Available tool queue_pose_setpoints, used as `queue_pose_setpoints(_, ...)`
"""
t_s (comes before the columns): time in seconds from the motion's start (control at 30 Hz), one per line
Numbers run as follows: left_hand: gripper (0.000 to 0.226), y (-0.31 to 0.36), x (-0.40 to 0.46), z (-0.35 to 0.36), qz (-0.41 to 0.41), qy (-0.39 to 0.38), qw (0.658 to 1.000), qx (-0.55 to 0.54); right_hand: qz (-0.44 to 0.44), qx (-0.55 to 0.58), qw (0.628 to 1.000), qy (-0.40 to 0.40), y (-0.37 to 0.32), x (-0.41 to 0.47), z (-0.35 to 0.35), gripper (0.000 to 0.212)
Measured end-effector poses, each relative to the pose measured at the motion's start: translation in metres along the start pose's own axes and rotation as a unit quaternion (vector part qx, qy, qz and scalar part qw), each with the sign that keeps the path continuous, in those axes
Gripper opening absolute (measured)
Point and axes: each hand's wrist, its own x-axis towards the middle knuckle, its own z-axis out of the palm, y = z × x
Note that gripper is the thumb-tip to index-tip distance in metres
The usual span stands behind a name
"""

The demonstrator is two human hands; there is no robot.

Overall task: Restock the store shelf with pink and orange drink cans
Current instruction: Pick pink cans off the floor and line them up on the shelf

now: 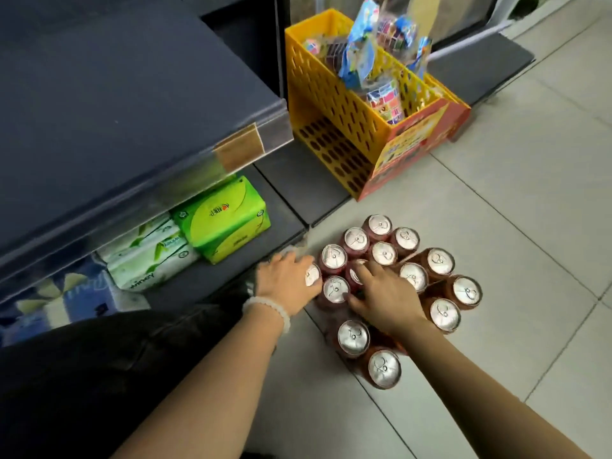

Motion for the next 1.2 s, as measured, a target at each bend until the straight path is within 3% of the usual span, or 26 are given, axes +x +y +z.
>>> queue_pose_setpoints(0.17,0.067,-0.012,0.019,0.057,-0.01,-0.036,0.999,-0.039,0.021,-0.04,0.995,-0.087,-0.011,0.034,0.043,0.063)
queue_pose_setpoints(0.3,0.076,-0.018,0.031,0.075,-0.008,-0.037,0.996,-0.086,0.042,-0.056,0.995,-0.077,-0.012,0.049,0.056,0.061)
queue_pose_setpoints(0.7,0.051,-0.033,0.048,0.079,0.012,-0.015,0.981,-0.193,0.03,-0.004,0.999,-0.02,-0.007,0.046,0.058,0.056)
queue_pose_setpoints(1.0,0.044,-0.044,0.014,0.033,0.03,-0.004,0.983,-0.18,0.034,0.098,0.995,0.001,-0.023,0.014,0.019,0.05)
queue_pose_setpoints(1.2,0.046,-0.041,-0.037,-0.026,0.054,0.043,0.981,-0.183,0.01,0.189,0.979,0.079,-0.053,-0.021,-0.036,0.06)
